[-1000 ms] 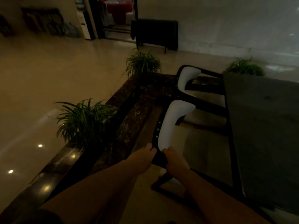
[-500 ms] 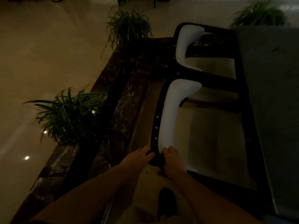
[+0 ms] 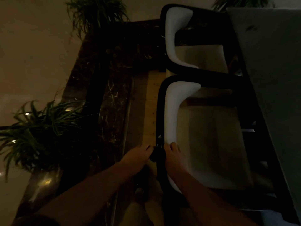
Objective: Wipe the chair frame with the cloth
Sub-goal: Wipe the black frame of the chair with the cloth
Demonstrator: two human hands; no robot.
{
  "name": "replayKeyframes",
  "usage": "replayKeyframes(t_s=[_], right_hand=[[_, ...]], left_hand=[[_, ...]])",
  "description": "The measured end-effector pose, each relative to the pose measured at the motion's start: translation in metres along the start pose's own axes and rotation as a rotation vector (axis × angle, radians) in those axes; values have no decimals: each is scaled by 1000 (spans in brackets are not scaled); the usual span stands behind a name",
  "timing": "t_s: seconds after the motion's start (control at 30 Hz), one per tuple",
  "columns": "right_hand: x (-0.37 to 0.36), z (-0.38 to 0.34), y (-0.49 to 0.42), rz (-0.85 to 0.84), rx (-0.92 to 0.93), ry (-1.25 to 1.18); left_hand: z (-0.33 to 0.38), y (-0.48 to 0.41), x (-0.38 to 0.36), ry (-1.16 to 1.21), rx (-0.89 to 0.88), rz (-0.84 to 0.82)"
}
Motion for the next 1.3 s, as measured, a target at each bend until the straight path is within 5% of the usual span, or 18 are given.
replayKeyframes(t_s=[0.83, 1.3], right_hand=[[130, 25, -335, 438, -88, 59], [123, 24, -309, 412, -97, 94]], left_hand=[[-139, -285, 191, 123, -54, 383], [-105, -260, 187, 63, -213, 340]])
Point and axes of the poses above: each hand's wrist, its own y-axis away from the middle knuckle, its own x-axis out of the back of the hand, z = x × y, the point moved 8 cm from there along -y, towards the middle knuckle, and after that the axes turned 1 degree about z, right-handed, at the moved point
